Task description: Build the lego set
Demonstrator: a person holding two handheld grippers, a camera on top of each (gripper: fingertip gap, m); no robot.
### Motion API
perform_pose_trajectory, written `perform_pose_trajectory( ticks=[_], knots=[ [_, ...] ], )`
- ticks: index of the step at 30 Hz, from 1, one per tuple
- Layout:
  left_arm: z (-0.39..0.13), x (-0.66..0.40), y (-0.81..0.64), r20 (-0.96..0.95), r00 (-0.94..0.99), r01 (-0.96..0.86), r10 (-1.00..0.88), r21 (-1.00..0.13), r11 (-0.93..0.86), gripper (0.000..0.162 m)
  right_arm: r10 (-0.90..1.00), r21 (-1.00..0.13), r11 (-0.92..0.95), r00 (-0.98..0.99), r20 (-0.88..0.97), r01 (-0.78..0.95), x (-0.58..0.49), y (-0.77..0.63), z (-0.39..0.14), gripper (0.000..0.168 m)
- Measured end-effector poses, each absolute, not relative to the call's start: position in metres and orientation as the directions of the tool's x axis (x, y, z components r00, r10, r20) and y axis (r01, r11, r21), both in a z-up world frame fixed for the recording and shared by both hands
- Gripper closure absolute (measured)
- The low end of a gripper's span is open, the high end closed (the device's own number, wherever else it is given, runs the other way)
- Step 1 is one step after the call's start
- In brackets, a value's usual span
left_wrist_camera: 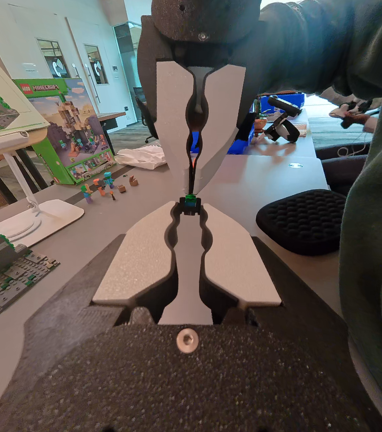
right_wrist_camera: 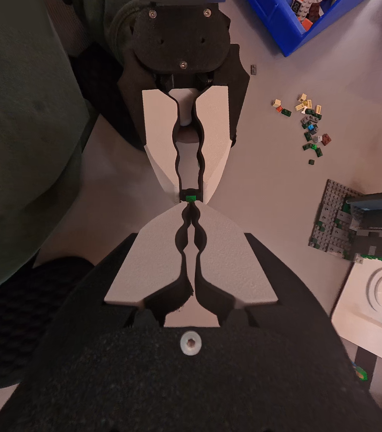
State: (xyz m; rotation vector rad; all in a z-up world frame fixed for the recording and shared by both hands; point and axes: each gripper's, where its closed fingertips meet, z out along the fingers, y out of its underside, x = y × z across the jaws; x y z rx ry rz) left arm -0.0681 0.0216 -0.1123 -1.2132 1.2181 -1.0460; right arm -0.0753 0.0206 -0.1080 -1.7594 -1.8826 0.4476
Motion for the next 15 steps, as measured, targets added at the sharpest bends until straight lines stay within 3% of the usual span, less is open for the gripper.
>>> perform_pose_trajectory(
  ticks=[3, 8, 12, 15],
  knots=[
    [-0.110, -0.067, 0.021, -0.102, 0.076, -0.022, -0.992, -0.995, 0.101, 0.146, 0.996, -0.637, -0.010, 0.063, 0.060, 0.771, -0.076, 0.021, -0.101, 0.167],
    [-0.093, -0.072, 0.023, -0.104, 0.065, 0.083, -0.992, -0.991, 0.109, 0.146, 0.941, -0.796, -0.331, 0.236, -0.241, 0.506, -0.069, 0.032, -0.067, 0.161],
    [-0.083, -0.078, 0.021, -0.165, 0.083, 0.165, -0.983, -0.970, 0.177, 0.146, 0.791, -0.740, -0.611, 0.239, -0.562, 0.282, -0.069, 0.028, -0.080, 0.138],
    [-0.083, -0.078, 0.018, -0.257, 0.115, 0.163, -0.960, -0.948, 0.273, 0.146, 0.645, -0.638, -0.764, 0.133, -0.753, 0.091, -0.073, 0.024, -0.082, 0.140]
  ],
)
